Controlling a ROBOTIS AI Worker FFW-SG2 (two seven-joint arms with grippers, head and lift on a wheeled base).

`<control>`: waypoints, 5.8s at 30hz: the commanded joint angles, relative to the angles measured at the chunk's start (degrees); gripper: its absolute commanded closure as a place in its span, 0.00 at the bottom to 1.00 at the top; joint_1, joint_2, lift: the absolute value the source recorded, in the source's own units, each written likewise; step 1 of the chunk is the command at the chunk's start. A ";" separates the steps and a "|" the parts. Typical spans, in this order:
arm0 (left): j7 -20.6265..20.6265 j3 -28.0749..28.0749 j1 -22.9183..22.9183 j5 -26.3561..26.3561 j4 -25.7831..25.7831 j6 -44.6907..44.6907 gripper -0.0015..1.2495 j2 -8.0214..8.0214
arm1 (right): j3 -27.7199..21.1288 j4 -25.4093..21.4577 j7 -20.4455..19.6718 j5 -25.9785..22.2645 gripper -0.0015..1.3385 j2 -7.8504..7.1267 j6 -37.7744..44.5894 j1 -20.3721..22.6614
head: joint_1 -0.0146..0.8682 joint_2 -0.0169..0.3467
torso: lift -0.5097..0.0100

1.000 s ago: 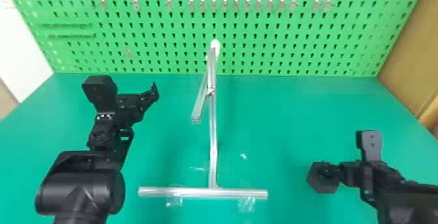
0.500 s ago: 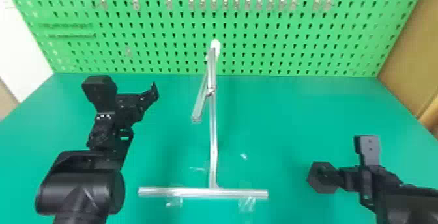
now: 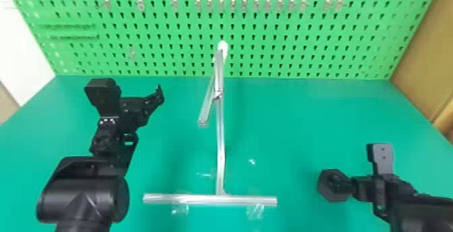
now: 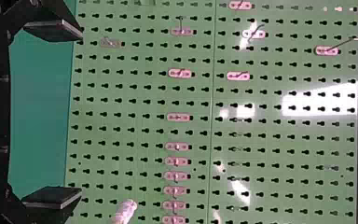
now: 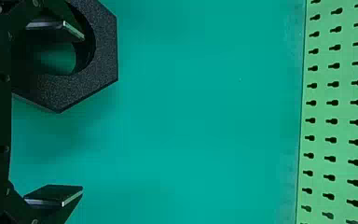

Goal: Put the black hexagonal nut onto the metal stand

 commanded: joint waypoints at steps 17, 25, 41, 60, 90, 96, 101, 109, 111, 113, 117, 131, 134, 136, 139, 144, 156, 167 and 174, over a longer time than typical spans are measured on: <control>0.00 0.00 0.09 0.02 0.00 -0.21 0.09 0.00 | 0.22 0.01 0.26 0.10 0.60 0.00 1.15 -0.06 | 0.80 0.27 | 0.98; 0.00 0.09 0.09 0.02 0.00 -0.21 0.09 0.00 | 1.01 0.01 0.26 1.41 0.75 -0.18 2.73 -0.68 | 0.80 0.27 | 0.98; 0.00 0.09 0.09 -0.07 0.00 -0.21 0.09 0.00 | 3.29 -8.87 0.35 3.52 0.75 -0.79 11.96 -1.91 | 0.80 0.27 | 0.98; 0.00 0.18 0.09 -0.15 0.00 -0.21 0.09 0.00 | 14.28 -26.54 6.06 2.12 0.76 -7.91 37.72 -13.42 | 0.80 0.27 | 0.98; 0.00 -0.35 -0.09 -0.86 0.00 0.14 0.09 0.09 | 28.25 -22.84 10.81 -17.13 0.76 -15.91 43.69 -39.61 | 0.80 0.27 | 0.98; 0.00 -0.61 -0.18 -1.03 0.00 0.41 0.09 0.09 | 32.30 -19.33 10.81 -20.65 0.76 -15.65 42.55 -44.01 | 0.80 0.27 | 0.98; 0.00 -0.61 -0.18 -1.12 0.00 0.49 0.09 0.09 | 35.64 -15.90 10.89 -23.28 0.76 -15.12 41.76 -47.61 | 0.80 0.27 | 0.98; 0.00 -0.88 -0.26 -1.30 0.00 0.85 0.09 0.09 | 40.30 -10.80 13.53 -24.60 0.76 -13.36 39.74 -52.36 | 0.80 0.27 | 0.98; 0.00 -0.97 -0.35 -1.38 0.00 1.02 0.09 0.26 | 41.26 -9.05 13.62 -25.74 0.76 -12.92 39.03 -53.67 | 0.80 0.27 | 0.98; 0.00 -1.14 -0.35 -1.38 0.00 1.11 0.09 0.44 | 42.05 -7.90 13.62 -26.18 0.76 -12.39 38.42 -54.64 | 0.80 0.27 | 0.98; 0.00 -1.41 -0.44 -1.30 0.00 1.20 0.09 0.70 | 43.20 -6.76 13.71 -26.62 0.76 -11.60 37.72 -56.22 | 0.80 0.27 | 0.98; 0.00 -1.67 -0.62 -1.30 0.00 1.55 0.09 0.88 | 45.39 -2.54 13.79 -27.59 0.76 -7.47 34.99 -59.65 | 0.80 0.27 | 0.98; 0.00 -1.76 -0.79 -1.30 0.00 1.64 0.09 0.88 | 45.83 -1.84 13.79 -28.03 0.76 -6.50 34.38 -60.27 | 0.80 0.27 | 0.98; 0.00 -1.76 -0.79 -1.30 0.00 1.64 0.09 0.88 | 45.83 -1.66 13.79 -28.12 0.76 -5.98 33.94 -60.44 | 0.80 0.27 | 0.98; 0.00 -1.85 -0.79 -1.30 0.00 1.64 0.09 0.97 | 46.18 -1.31 13.79 -28.29 0.76 -5.36 33.67 -60.70 | 0.80 0.27 | 0.98; 0.00 -1.76 -0.79 -1.30 0.00 1.72 0.09 0.97 | 46.45 -0.61 13.79 -28.64 0.76 -4.22 33.06 -60.97 | 0.80 0.27 | 0.98; 0.00 -1.85 -0.88 -1.30 0.00 1.72 0.09 0.97 | 47.33 0.53 13.79 -30.05 0.76 -2.29 31.65 -60.88 | 0.80 0.27 | 0.98; 0.00 -1.93 -0.88 -1.30 0.00 1.72 0.09 0.97 | 47.77 1.33 13.79 -30.84 0.76 -1.06 30.86 -60.44 | 0.80 0.27 | 0.98; 0.00 -1.93 -0.79 -1.30 0.09 1.81 0.09 0.97 | 47.59 1.76 13.79 -31.11 0.76 -0.97 30.60 -60.18 | 0.80 0.27 | 0.98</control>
